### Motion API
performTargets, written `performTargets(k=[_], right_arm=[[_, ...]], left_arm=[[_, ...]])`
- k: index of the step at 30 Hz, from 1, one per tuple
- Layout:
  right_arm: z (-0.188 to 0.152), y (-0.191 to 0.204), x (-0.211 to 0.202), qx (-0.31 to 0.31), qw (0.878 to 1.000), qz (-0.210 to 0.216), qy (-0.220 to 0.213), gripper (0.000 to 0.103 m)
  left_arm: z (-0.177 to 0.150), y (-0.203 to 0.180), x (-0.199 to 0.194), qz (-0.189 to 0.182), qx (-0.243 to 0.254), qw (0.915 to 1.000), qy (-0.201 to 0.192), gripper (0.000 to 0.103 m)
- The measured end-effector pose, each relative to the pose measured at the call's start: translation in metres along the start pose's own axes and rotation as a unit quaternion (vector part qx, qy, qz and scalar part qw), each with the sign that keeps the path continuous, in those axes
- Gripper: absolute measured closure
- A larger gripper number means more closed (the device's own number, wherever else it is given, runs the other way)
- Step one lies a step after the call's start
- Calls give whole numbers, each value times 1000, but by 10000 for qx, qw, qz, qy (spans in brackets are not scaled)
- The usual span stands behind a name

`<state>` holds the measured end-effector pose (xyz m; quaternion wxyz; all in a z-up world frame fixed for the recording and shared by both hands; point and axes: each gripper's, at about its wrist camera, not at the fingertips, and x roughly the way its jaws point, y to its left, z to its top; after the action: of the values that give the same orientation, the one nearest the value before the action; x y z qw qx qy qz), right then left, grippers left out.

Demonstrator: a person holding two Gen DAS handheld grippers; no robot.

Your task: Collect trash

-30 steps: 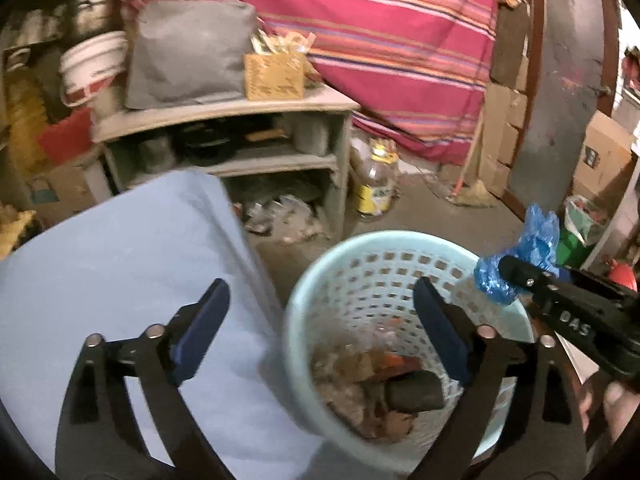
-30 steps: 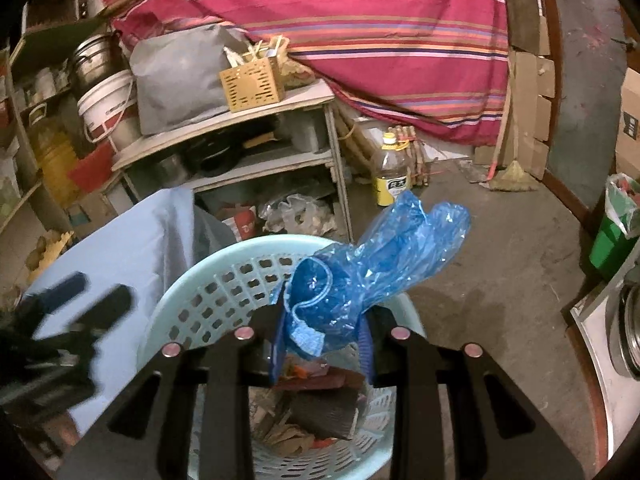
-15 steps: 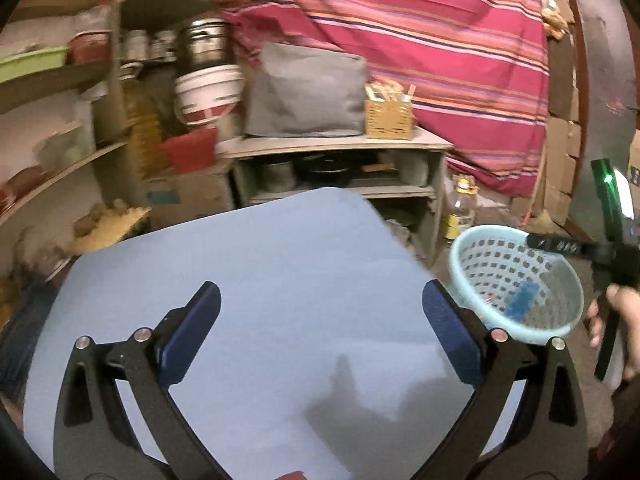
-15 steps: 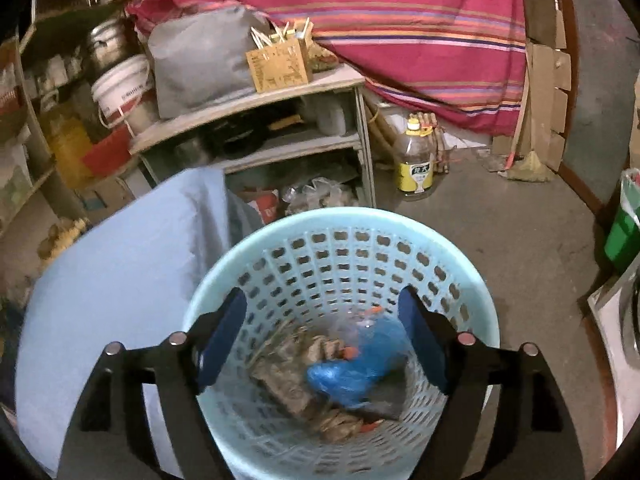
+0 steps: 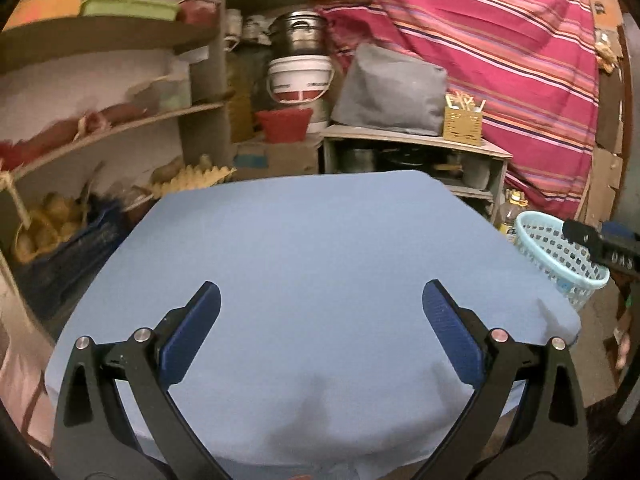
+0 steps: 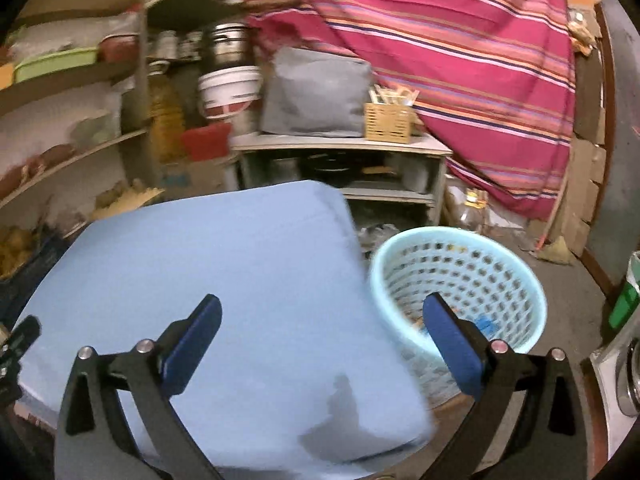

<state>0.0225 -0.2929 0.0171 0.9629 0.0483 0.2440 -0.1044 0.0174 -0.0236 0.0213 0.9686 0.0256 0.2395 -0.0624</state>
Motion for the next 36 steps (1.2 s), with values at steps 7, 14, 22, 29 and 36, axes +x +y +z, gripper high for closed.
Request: performTargets(k=[7, 14, 22, 29, 36], right_arm=[[-41, 53, -27, -300, 9992, 82, -266, 5], [-65, 86, -39, -674, 9970, 156, -342, 5], [-70, 96, -48, -724, 9955, 273, -542, 5], [-68, 95, -49, -683, 9954, 244, -629, 5], [-67, 92, -47, -654, 9956, 259, -626, 5]], left_arm=[[-24, 17, -10, 376, -101, 9991, -139, 5], [-36, 29, -15, 497, -284, 9981, -226, 5], [-40, 34, -22, 644, -378, 9963, -428, 5], [-42, 30, -24, 643, -297, 9960, -538, 5], [-42, 30, -25, 605, -297, 9959, -596, 5]])
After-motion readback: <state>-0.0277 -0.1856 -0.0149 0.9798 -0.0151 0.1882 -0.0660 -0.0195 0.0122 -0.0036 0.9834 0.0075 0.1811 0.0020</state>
